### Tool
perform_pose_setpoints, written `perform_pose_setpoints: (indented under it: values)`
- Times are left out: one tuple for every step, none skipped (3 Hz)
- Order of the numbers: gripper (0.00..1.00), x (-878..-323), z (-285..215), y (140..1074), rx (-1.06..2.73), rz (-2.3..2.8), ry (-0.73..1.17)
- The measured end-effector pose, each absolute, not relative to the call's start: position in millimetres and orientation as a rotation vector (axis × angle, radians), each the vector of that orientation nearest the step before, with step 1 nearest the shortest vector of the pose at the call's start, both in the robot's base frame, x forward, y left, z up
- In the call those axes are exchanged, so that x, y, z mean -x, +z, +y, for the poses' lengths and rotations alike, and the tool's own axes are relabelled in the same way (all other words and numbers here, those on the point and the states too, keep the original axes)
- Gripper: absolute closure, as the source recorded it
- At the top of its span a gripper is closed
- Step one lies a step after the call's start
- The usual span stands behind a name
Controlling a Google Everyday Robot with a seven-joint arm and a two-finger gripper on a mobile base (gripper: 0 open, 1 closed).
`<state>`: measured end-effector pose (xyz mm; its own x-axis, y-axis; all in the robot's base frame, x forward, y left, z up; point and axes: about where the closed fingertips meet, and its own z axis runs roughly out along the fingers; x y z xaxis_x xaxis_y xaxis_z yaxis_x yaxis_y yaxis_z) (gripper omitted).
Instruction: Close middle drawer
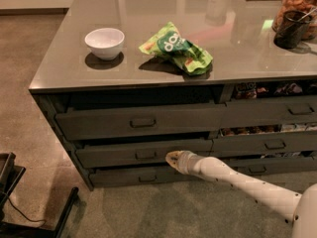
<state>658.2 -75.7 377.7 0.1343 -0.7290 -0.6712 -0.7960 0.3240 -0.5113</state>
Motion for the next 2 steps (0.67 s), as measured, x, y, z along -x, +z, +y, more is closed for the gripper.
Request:
perform_pose_setpoints:
  values:
    - [1.0, -658.6, -75.9, 377.9, 1.415, 1.603, 0.085]
    - [1.0, -650.3, -74.8, 376.4, 1.433, 1.62, 0.12]
